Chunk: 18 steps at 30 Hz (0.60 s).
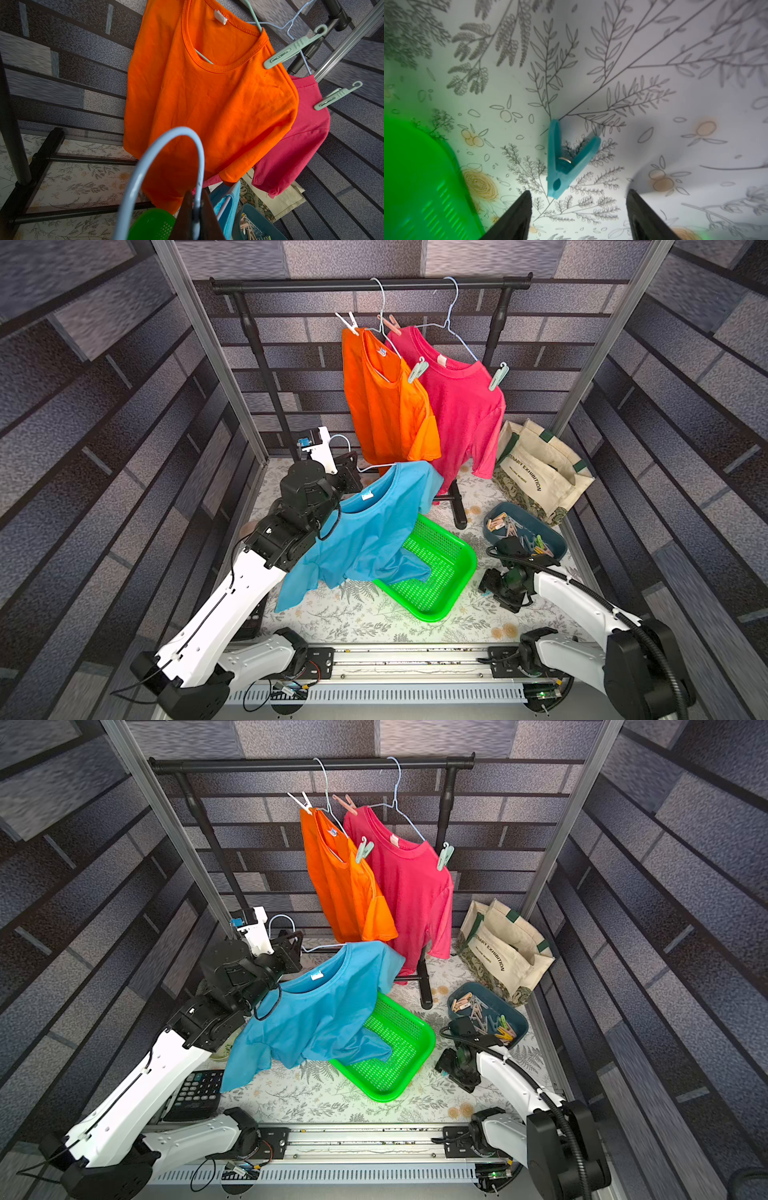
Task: Use clothespins to secure the t-shirt on both sides of the hanger
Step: Pick up the clothespin from the center of the board.
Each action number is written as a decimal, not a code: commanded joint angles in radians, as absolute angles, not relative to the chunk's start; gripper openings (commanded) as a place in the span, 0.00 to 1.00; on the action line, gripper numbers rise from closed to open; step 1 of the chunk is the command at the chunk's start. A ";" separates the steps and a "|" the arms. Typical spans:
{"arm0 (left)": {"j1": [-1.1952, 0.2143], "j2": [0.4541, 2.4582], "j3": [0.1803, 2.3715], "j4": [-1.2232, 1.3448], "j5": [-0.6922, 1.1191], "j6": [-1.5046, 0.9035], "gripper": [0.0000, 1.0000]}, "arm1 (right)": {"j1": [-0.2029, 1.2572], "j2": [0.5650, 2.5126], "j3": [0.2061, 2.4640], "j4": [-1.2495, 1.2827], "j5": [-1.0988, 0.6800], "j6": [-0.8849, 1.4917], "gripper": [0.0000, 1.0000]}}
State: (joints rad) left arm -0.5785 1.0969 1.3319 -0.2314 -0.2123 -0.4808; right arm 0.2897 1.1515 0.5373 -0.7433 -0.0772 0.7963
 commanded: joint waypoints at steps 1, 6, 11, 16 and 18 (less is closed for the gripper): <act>-0.574 1.090 1.335 -0.199 -0.195 -0.499 0.09 | 0.296 1.198 0.550 -0.682 -0.036 0.822 0.67; -0.572 1.089 1.346 -0.215 -0.191 -0.491 0.06 | 0.296 1.280 0.620 -0.660 0.024 0.802 0.57; -0.572 1.082 1.341 -0.222 -0.194 -0.489 0.06 | 0.294 1.337 0.656 -0.670 0.062 0.778 0.48; -0.574 1.069 1.340 -0.224 -0.201 -0.487 0.07 | 0.296 1.306 0.631 -0.677 0.069 0.777 0.27; -0.572 1.068 1.339 -0.224 -0.199 -0.488 0.07 | 0.295 1.276 0.622 -0.682 0.072 0.779 0.23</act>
State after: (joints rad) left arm -0.5785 1.0950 1.3319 -0.2329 -0.2054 -0.4805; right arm 0.2905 1.3148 0.6365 -0.6655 0.0448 0.7738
